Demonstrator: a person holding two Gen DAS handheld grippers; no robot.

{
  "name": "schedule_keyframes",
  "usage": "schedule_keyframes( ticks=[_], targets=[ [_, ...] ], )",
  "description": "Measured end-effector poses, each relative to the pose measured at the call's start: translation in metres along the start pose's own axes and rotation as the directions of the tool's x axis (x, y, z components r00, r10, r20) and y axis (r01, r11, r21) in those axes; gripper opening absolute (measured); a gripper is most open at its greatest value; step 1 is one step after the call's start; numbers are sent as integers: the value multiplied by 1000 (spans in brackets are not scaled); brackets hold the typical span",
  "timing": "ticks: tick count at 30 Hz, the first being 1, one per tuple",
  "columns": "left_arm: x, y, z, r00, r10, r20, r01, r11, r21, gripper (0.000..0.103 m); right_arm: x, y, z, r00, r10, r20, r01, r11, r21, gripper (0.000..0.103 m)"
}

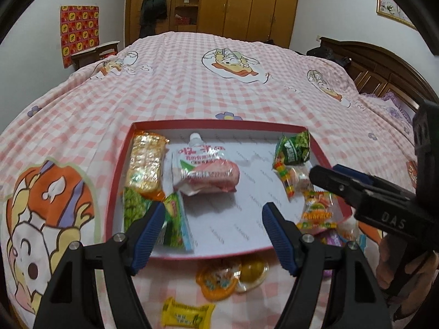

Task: Organize snacks
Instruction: 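Lift both open tools away from the box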

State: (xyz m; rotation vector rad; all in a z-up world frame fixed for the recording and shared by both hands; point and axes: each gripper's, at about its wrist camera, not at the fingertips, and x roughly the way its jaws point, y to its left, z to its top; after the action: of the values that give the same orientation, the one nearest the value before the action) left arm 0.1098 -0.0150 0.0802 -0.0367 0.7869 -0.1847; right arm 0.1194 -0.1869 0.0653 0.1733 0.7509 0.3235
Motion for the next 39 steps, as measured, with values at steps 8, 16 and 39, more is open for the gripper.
schedule_keyframes(
  ticks=[8, 16, 39],
  targets=[
    [-16, 3, -20, 1000, 5, -1, -5, 1000, -8, 77, -18, 6, -30, 1000, -10, -25, 10, 1000, -4, 69],
    [-28, 7, -39, 1000, 12, -13, -12, 1000, -13, 77, -32, 11, -51, 999, -38, -28, 37, 999, -11, 69],
    [-29, 34, -71, 997, 5, -74, -11, 997, -82, 77, -41, 19, -87, 996, -81, -38, 80, 996, -40, 69]
  ],
)
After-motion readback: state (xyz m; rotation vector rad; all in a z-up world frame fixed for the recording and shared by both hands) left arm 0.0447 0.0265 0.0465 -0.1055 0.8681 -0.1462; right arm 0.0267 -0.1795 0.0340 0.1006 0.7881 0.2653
